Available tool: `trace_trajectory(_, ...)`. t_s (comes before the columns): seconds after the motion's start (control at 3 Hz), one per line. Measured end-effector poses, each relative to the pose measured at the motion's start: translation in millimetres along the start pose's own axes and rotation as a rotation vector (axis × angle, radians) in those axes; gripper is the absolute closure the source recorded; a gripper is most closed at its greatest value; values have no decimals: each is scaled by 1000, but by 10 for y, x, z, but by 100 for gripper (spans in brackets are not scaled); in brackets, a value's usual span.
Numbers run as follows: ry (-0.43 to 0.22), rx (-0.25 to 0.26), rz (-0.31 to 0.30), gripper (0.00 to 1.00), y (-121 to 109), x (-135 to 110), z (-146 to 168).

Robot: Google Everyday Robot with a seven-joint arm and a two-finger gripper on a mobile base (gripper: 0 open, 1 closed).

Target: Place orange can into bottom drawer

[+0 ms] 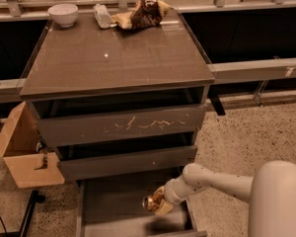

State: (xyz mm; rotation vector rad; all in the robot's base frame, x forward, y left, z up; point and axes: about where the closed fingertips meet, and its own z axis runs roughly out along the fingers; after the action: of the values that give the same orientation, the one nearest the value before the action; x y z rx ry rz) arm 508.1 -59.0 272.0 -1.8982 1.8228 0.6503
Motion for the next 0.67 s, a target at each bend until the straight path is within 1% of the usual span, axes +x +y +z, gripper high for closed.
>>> trace_trajectory(0.33, -12, -4, -19, 100, -7, 71, 205)
trace_trajectory(0.67, -26, -10, -34, 100, -58, 208, 496)
